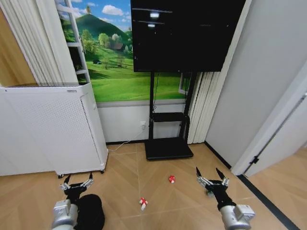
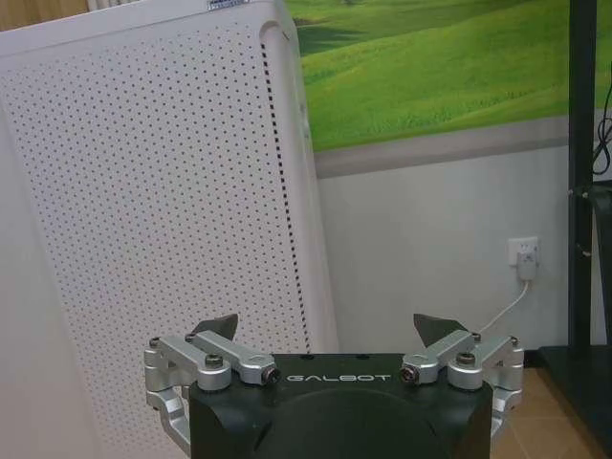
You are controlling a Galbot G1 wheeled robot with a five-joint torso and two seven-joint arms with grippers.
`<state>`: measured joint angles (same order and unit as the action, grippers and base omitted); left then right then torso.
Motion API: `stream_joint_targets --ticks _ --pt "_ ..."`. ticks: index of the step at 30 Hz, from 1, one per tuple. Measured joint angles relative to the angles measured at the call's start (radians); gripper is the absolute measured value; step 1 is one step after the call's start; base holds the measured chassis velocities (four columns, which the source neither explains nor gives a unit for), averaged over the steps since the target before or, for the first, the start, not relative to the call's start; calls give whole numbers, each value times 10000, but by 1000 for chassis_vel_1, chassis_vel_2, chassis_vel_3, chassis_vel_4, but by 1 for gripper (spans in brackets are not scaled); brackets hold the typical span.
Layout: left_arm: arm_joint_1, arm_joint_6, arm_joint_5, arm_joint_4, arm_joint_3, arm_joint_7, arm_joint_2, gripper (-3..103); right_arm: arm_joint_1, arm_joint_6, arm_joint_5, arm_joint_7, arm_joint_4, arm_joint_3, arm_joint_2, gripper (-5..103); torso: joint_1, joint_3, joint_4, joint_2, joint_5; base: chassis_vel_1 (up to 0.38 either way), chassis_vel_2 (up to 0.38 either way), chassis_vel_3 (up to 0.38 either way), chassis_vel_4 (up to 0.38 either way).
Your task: Pick up the trash bin and place the garbage on the floor into it.
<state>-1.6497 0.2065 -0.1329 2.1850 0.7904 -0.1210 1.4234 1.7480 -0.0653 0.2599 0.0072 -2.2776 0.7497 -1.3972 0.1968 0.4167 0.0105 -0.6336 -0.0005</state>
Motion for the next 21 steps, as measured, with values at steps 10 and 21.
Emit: stream_joint_targets --ticks 10,21 --pt "0 -1 16 9 -19 -6 29 100 -42 785 -128 -197 149 -7 -29 100 5 1 -2 1 7 -154 148 157 -161" --pt "-77 -2 17 104 -5 -8 32 100 -3 808 -204 -196 94 40 -60 100 -4 -3 0 -1 5 14 -13 -19 13"
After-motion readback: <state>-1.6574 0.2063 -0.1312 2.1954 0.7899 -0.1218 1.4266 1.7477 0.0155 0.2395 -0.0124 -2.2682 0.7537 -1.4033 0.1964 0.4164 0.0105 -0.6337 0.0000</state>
